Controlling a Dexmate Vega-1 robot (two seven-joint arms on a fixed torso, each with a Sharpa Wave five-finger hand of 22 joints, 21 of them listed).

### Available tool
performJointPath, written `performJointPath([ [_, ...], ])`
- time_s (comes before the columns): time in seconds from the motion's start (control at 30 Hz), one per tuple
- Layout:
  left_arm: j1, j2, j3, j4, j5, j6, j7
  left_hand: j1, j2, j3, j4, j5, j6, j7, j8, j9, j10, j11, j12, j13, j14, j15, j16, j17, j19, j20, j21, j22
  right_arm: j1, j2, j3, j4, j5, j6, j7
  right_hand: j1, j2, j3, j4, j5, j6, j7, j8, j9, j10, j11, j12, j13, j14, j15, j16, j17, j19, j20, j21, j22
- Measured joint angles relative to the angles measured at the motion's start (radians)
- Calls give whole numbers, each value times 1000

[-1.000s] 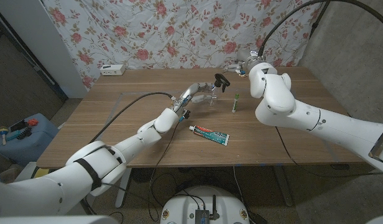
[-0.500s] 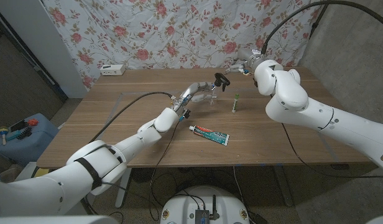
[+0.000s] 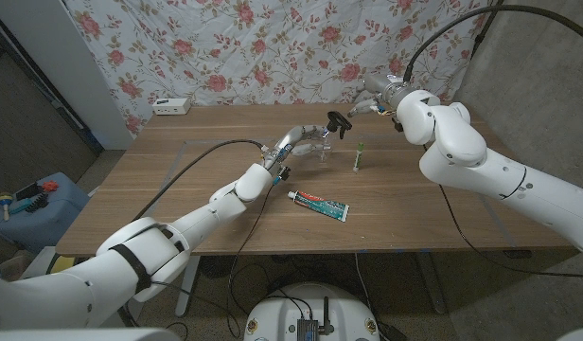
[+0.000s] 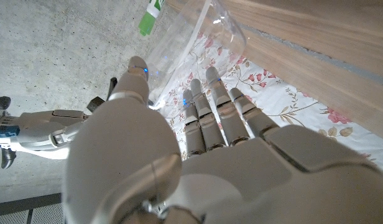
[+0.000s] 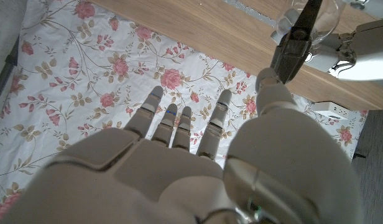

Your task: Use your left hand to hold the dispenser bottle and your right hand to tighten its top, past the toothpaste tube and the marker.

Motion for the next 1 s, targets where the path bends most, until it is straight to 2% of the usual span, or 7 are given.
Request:
performJointPath([
  [0.37,13,10,-5,-35,2,23,-6,0,0,0,0,2,0,0,0,0,0,0,-1,0,2,2,0,0,0,0,0,0,-47,-9,69,22,2,92,-5,94,4,23,1,8,-5,-5,0,5,-19,-35,5,0,-17,-25,5,0,-7,-14,0,2],
  [0.47,15,11,-6,-40,3,28,-7,0,0,0,0,3,0,0,0,1,0,0,-1,-1,2,2,0,0,0,0,0,0,-58,-9,86,28,8,106,-8,129,7,31,1,15,-4,-5,0,9,-22,-56,5,0,-15,-34,5,0,-7,-14,0,3],
  [0.67,24,17,-10,-65,4,41,-8,0,0,3,-3,3,0,0,0,1,0,0,-1,-1,2,2,1,-1,0,0,0,0,-94,-6,141,45,55,192,-46,227,12,55,-3,32,37,-6,16,14,-28,-86,12,0,-24,-43,5,0,-16,-34,0,3],
  [0.73,24,17,-10,-65,5,45,-9,0,0,3,-3,3,0,0,0,1,0,0,-1,-1,2,2,1,-1,0,0,0,0,-103,-6,155,51,55,192,-46,264,14,56,-1,37,55,-7,23,14,-27,-97,12,0,-32,-50,5,0,-25,-42,0,3],
  [0.8,28,20,-11,-75,5,49,-10,0,0,3,-3,3,0,0,-1,1,0,0,-1,0,2,2,1,-1,0,0,0,0,-113,-5,173,60,102,238,-66,295,17,64,-1,37,73,-4,28,14,-35,-107,12,0,-35,-53,5,0,-32,-49,-3,3],
  [1.0,34,24,-13,-94,6,65,-14,0,0,3,-3,2,0,0,-3,1,0,0,-2,6,2,2,1,0,0,0,0,0,-131,-5,209,80,158,292,-86,369,23,73,-1,40,122,-6,42,10,-42,-140,12,-3,-46,-53,5,0,-44,-61,-4,3],
])
